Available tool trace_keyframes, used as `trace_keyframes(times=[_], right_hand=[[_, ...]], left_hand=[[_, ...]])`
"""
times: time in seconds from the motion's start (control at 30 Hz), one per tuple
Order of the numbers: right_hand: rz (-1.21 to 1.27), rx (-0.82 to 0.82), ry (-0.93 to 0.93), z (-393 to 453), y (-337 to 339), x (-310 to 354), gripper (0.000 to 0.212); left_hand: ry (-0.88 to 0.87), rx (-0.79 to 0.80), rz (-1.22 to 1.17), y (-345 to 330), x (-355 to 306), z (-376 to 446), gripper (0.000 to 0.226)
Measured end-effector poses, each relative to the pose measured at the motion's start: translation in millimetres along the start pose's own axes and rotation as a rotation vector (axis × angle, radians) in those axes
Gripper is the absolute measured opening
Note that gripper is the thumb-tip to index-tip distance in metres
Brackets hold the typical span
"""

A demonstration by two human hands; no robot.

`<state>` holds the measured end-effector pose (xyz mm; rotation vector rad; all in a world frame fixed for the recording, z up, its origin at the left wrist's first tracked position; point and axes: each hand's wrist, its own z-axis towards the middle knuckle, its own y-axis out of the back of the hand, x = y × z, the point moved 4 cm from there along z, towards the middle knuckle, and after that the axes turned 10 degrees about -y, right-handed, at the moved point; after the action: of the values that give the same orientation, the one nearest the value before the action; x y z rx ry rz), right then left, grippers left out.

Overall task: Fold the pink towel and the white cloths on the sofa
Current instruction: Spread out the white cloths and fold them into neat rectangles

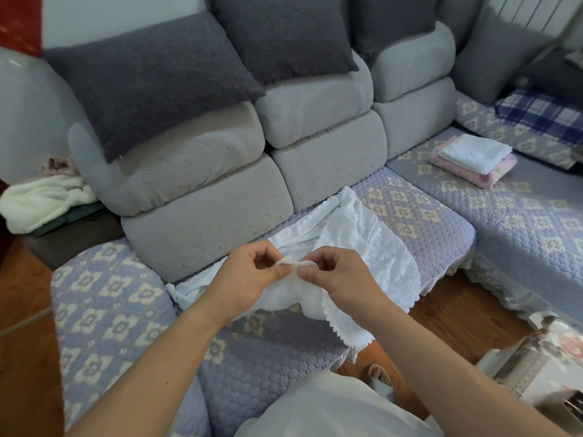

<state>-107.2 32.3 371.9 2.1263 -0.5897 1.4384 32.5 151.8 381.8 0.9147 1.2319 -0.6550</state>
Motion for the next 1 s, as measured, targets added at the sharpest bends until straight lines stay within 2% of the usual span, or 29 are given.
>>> trace_keyframes(times=[0.13, 0.3, 0.43, 0.53, 0.63, 0.7, 0.77, 0.87, 1.0], right_hand=[[-0.019, -0.018, 0.002, 0.6, -0.9, -0.5, 0.003], [-0.01, -0.006, 0.017, 1.3, -2.7, 1.0, 0.01], [0.021, -0.019, 0.016, 0.8, -4.0, 3.0, 0.012], [0.006, -0.029, 0.072, 0.7, -2.6, 6.1, 0.004], [-0.285, -0.054, 0.096, 6.7, -4.3, -8.7, 0.02], [-0.443, -0.112, 0.064, 11.6, 0.5, -23.4, 0.018], [-0.409, -0.187, 0.062, 13.3, 13.3, -30.9, 0.015], [-0.361, -0.245, 0.182, 9.1, 26.8, -28.2, 0.02], [-0.509, -0.326, 0.329, 12.2, 25.6, -17.1, 0.045]], left_hand=[[0.033, -0.058, -0.04, -1.9, 3.8, 0.8, 0.026], [0.066, -0.032, -0.135, -6.5, -2.3, 0.7, 0.004], [0.071, 0.0, -0.13, -7.0, -4.5, 2.0, 0.013], [-0.057, 0.025, 0.079, -7.1, -13.5, 7.5, 0.017], [-0.306, 0.052, 0.43, -9.5, -37.0, 16.4, 0.016], [-0.419, 0.077, 0.549, -9.0, -54.9, 21.7, 0.016], [-0.442, 0.071, 0.569, -3.1, -67.9, 28.9, 0.016], [-0.404, 0.068, 0.497, 6.3, -80.9, 39.1, 0.019], [-0.374, 0.072, 0.391, 8.6, -93.4, 50.7, 0.018]])
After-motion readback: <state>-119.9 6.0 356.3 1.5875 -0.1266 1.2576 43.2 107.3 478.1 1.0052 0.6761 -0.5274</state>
